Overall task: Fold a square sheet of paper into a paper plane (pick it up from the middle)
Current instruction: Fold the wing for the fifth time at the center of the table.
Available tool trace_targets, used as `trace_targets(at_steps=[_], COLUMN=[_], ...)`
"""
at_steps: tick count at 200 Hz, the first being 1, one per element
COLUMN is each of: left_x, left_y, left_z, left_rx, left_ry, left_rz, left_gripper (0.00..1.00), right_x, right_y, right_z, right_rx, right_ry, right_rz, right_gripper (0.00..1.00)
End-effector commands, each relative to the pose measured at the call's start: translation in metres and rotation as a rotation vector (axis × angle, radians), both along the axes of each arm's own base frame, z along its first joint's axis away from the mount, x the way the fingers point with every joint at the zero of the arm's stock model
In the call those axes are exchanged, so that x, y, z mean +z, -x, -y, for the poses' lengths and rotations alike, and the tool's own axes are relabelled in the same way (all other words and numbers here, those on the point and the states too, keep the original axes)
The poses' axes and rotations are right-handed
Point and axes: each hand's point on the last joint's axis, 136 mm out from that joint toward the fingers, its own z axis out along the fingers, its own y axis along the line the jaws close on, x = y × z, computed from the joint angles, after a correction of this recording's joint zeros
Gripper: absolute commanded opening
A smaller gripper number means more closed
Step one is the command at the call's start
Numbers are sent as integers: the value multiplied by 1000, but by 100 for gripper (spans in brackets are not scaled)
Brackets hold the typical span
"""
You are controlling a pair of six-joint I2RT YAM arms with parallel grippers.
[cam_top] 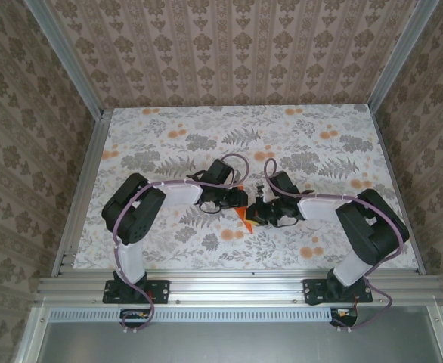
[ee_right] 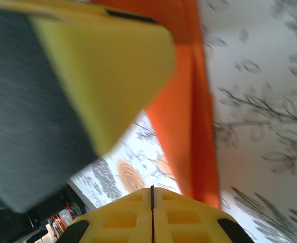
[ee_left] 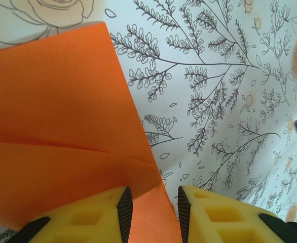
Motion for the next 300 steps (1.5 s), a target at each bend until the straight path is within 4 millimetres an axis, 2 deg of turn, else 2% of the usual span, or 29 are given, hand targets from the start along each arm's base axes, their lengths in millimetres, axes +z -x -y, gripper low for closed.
trace_targets(at_steps=[1, 16, 30, 68, 146, 174, 196, 219, 234, 278, 300], left_x=[-30, -30, -30, -30, -35, -35, -35, -36, -36, -35, -36], left_y=[13, 13, 13, 12, 12, 11, 11, 12, 13, 13, 13], left_z=[-17, -17, -17, -20, -21, -20, -20, -21, -21, -20, -20], left_rx=[-9, -12, -13, -4, 3, 5, 5, 5, 6, 3, 0], left_ry=[-106, -106, -107, -115, -124, -119, -121, -123, -123, -119, -117], left_rz=[-62, -63, -63, -62, -73, -74, -74, -77, -77, -78, -79], left_gripper=[34, 34, 34, 33, 33, 33, 33, 33, 33, 33, 33], right_x=[3, -2, -11, -36, -27, -35, -49, -55, -50, -18, -16], right_y=[-16, -24, -25, 2, 38, 48, 57, 66, 66, 53, 49], right_z=[-9, -13, -12, -1, 8, 12, 23, 32, 32, 15, 12], right_rx=[-26, -48, -55, -40, 13, 30, 39, 51, 54, 66, 63], right_ry=[-23, -35, -20, 5, -5, 18, 87, 134, 133, 74, 66], right_rz=[15, 15, -4, -85, -110, -138, -168, -185, -174, -100, -93], right_gripper=[8, 8, 8, 8, 7, 7, 7, 6, 6, 6, 7])
